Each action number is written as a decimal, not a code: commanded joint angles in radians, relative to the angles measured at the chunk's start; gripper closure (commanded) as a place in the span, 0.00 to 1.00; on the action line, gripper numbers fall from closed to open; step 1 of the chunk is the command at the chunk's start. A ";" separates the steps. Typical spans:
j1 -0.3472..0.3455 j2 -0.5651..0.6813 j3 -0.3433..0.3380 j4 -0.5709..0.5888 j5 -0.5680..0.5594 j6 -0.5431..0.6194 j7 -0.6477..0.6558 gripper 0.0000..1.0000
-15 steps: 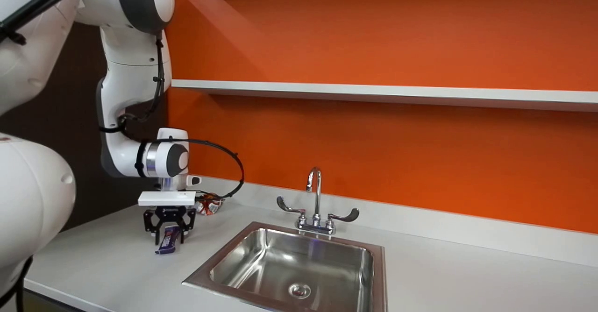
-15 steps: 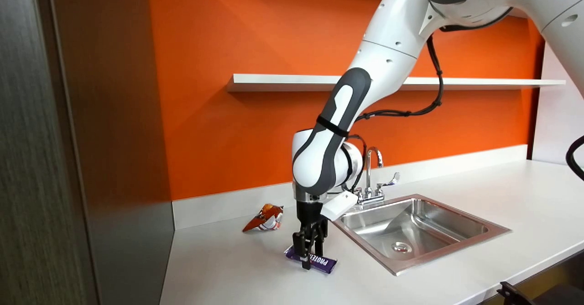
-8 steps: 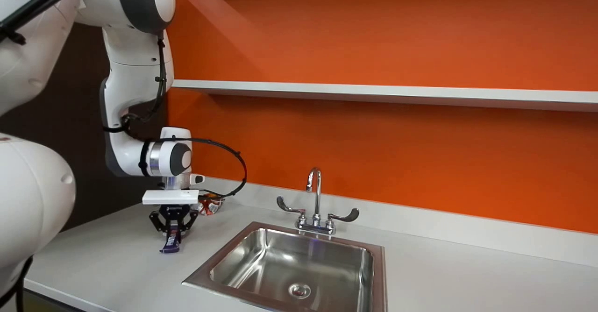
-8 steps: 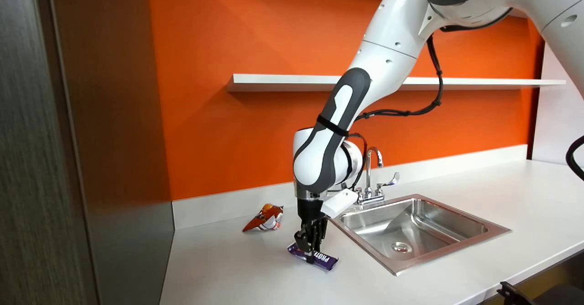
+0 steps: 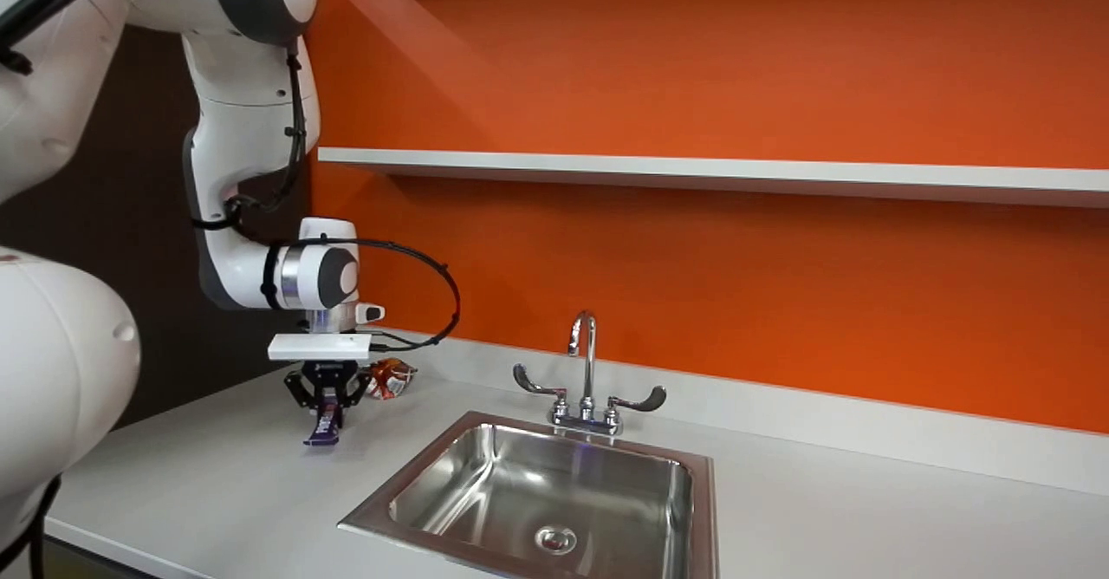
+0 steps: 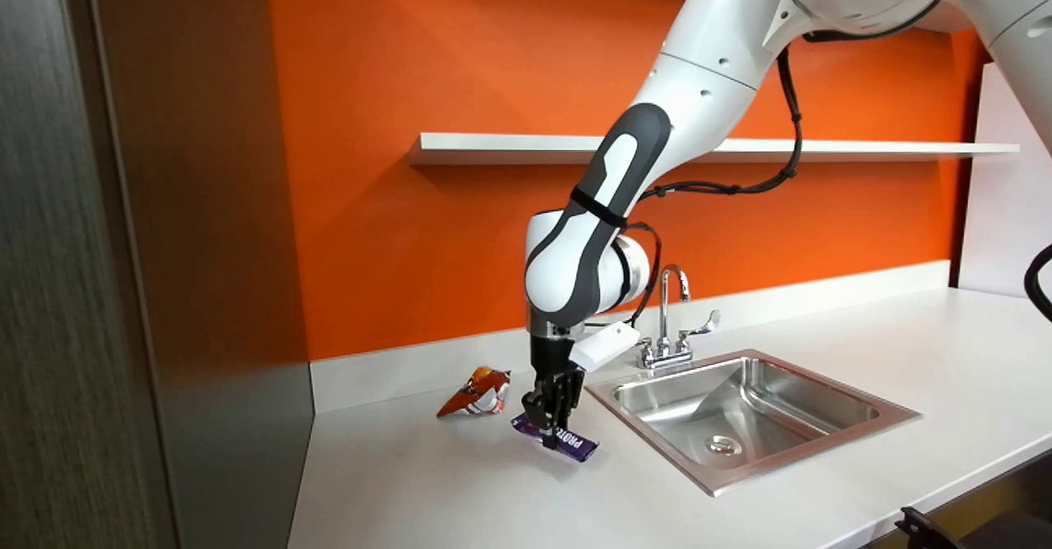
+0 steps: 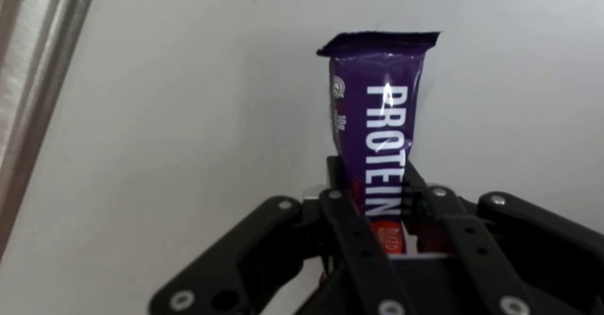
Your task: Put the purple lunch bar into the sink
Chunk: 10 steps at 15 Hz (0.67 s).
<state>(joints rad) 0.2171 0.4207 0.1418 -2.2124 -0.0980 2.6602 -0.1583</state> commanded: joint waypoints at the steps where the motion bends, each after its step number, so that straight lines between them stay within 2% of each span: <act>1: -0.011 -0.090 -0.005 -0.033 -0.017 -0.040 0.037 0.93; 4: -0.035 -0.132 -0.013 -0.054 -0.002 -0.052 0.030 0.93; 10: -0.152 -0.181 -0.059 -0.070 0.064 -0.063 -0.004 0.93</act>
<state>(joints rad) 0.1249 0.2888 0.0967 -2.2624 -0.0689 2.6276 -0.1477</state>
